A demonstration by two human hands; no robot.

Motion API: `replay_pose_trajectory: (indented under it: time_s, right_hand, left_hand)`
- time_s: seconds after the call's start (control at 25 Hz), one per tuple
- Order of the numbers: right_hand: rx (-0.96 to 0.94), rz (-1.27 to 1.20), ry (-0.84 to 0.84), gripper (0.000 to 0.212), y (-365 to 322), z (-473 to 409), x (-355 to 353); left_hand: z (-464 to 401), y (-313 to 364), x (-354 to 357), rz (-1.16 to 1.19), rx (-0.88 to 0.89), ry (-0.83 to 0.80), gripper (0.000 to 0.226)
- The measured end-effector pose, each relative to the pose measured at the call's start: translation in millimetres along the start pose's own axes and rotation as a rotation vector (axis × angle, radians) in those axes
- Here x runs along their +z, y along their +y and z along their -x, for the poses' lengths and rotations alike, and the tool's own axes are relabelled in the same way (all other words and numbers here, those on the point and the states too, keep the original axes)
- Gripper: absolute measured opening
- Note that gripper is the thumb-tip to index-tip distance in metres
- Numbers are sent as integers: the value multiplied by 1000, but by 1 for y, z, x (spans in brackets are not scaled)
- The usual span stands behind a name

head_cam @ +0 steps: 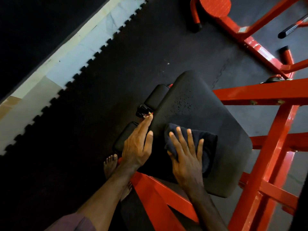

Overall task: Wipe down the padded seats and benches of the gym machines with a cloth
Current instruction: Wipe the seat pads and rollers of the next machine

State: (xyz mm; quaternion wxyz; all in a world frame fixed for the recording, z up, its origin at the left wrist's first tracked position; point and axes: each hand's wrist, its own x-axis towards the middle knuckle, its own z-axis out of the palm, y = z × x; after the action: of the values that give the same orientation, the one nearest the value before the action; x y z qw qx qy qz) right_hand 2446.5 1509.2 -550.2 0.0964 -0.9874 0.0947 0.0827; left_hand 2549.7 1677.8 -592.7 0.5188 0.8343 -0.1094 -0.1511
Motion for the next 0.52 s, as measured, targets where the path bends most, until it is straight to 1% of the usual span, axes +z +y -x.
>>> replay_pose_trajectory:
  time_s: [0.04,0.12,0.16,0.2,0.28,0.32,0.36,0.4,0.48,0.52]
  right_hand:
    - [87,-20,21,63,-3,-9,2]
    - [274,-92,41,62,-34,-33,4]
    - [280,-86,36,62,-51,-38,5]
    - [193,-45,28,62,-60,-33,7]
    - [-108,65,-46,64,-56,-1,11]
    - [-206,105,-83,65,-47,13,7]
    - [-237,122,-82,65,-37,15,4]
    - [-199,109,-58,65,-34,6,3]
    - [44,-2,12,62,-50,-31,5]
    - [133,-38,15,61,-66,-46,5]
  left_hand:
    - [-1,-2,-1,60,-18,20,51]
    - [-2,-6,-3,208,-68,70,48]
    - [-2,-7,-5,283,-94,94,47]
    - [-3,-8,-6,355,-123,117,47]
    - [-3,-6,-9,474,-187,159,48]
    - [-2,-3,-11,521,-214,181,49]
    - [-1,-2,-12,562,-234,203,49]
    - [0,-1,-14,594,-251,217,50]
    - [4,-5,-17,619,-285,193,50]
    - [7,-8,-18,611,-291,169,50]
